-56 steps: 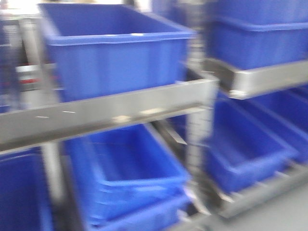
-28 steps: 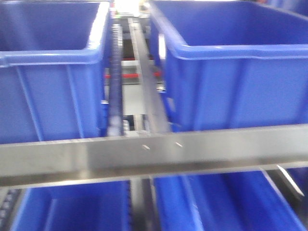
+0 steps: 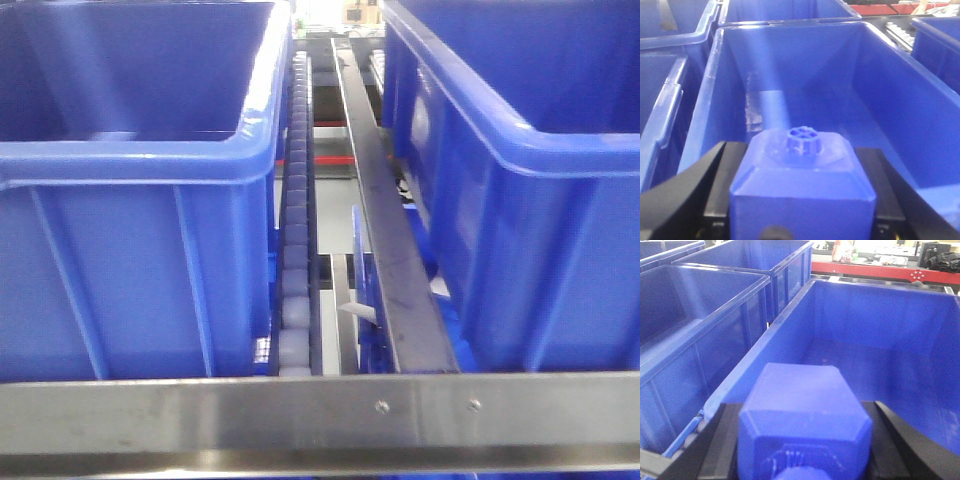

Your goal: Pick and sort blue part to right shelf

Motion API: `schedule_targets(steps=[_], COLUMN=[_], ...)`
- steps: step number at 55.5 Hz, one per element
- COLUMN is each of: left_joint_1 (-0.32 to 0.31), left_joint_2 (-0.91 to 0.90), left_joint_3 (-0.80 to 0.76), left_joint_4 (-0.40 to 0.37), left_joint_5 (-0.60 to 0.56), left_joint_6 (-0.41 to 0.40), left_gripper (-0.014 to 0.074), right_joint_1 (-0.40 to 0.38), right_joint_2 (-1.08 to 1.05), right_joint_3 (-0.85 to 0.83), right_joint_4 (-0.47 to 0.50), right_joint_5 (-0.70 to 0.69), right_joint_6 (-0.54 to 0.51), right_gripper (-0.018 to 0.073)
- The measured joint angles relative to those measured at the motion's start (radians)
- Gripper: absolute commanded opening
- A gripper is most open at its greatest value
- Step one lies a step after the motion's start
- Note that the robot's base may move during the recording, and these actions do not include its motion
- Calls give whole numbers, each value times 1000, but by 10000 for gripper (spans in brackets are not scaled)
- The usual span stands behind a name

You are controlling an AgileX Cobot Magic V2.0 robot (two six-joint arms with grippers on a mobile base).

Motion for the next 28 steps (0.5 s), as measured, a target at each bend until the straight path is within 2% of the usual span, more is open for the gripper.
schedule_targets(steps=[28], left_joint_1=[0], left_joint_2=[0], left_joint_3=[0], left_joint_4=[0], left_joint_5=[0], left_joint_6=[0], left_gripper=[332], right_joint_1=[0], right_joint_2=[0], right_joint_3=[0], right_joint_4=[0], right_joint_5=[0], right_joint_6=[0], right_gripper=[185])
